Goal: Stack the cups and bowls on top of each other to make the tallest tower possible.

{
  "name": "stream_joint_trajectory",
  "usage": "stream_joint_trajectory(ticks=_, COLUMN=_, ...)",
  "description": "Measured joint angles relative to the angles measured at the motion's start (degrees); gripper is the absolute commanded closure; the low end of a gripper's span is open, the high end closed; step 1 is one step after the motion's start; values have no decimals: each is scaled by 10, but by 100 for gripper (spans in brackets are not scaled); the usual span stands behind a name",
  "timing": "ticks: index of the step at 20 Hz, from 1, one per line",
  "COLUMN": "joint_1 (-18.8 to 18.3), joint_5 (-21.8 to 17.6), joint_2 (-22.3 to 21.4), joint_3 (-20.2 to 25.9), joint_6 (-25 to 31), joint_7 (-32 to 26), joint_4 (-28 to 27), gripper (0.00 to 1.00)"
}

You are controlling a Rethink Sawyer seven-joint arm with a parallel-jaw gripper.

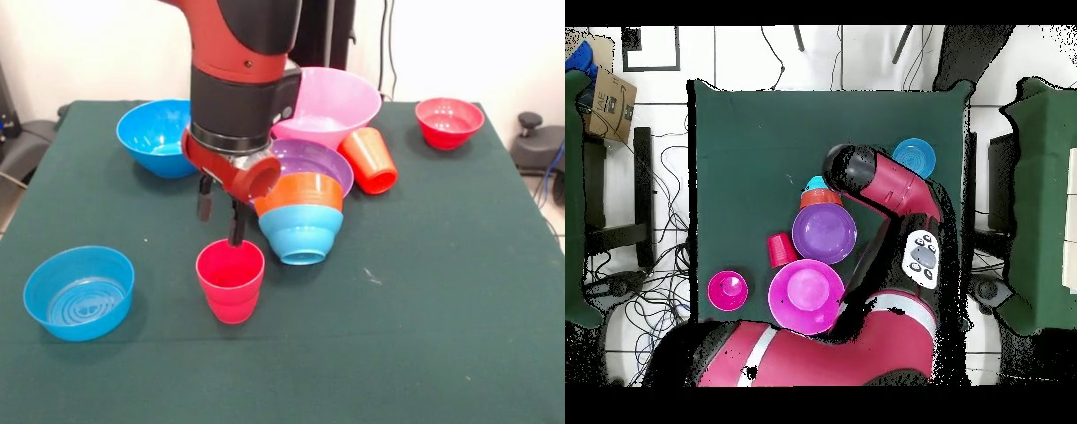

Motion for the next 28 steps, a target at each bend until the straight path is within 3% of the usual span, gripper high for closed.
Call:
stream_joint_trajectory(ticks=9, joint_1=-61, joint_5=-55, joint_2=-19, joint_3=43, joint_6=-28, joint_7=0, joint_4=4, gripper=0)
stream_joint_trajectory(ticks=16, joint_1=-165, joint_5=-123, joint_2=-32, joint_3=121, joint_6=-35, joint_7=0, joint_4=7, gripper=0)
stream_joint_trajectory(ticks=22, joint_1=-219, joint_5=-174, joint_2=-36, joint_3=166, joint_6=-35, joint_7=0, joint_4=7, gripper=0)
stream_joint_trajectory(ticks=28, joint_1=-226, joint_5=-201, joint_2=-36, joint_3=185, joint_6=-35, joint_7=0, joint_4=7, gripper=0)
